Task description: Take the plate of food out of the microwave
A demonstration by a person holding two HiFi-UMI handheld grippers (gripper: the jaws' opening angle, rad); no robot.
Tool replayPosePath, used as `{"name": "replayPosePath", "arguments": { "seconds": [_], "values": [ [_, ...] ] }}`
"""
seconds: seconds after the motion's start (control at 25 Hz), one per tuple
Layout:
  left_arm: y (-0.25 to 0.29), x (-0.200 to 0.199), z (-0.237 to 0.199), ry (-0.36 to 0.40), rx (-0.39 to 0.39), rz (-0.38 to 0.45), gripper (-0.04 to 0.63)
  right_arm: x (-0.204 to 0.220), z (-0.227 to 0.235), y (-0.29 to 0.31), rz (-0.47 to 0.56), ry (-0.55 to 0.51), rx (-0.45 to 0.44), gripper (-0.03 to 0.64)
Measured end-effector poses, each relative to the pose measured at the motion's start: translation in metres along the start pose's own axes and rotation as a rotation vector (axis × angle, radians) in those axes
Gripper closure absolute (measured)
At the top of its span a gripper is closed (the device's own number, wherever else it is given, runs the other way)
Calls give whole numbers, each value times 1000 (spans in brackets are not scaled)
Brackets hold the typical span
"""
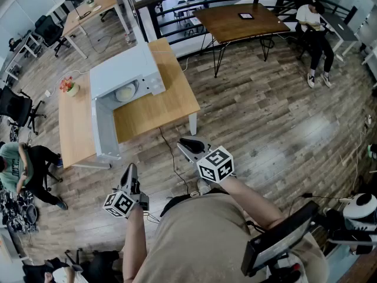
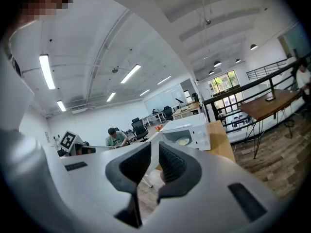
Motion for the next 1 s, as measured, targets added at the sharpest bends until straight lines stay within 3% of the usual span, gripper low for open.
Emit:
{"name": "replayPosePath", "arguments": {
  "seconds": [0.2, 0.32, 0.52, 1.0],
  "values": [
    [-2, 18, 9, -53, -36, 39, 592, 11, 0, -3, -34, 70, -164, 558],
    [1, 23, 15, -59, -43, 46, 592, 12, 1, -7, -40, 83, -208, 557],
    [-2, 30, 23, -106, -51, 54, 592, 14, 10, -15, -45, 120, -210, 557],
    [17, 44, 37, -112, -70, 0, 592, 36, 41, -30, -36, 250, -173, 557]
  ]
}}
Point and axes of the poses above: the fingertips, and each gripper's own axes: y forward along the fingers, z to its right, x out of its underside, the point moved 9 cm from there along -y, backward along the fingers, and after that the axes turned 5 degrees about x, right-handed, at the moved point
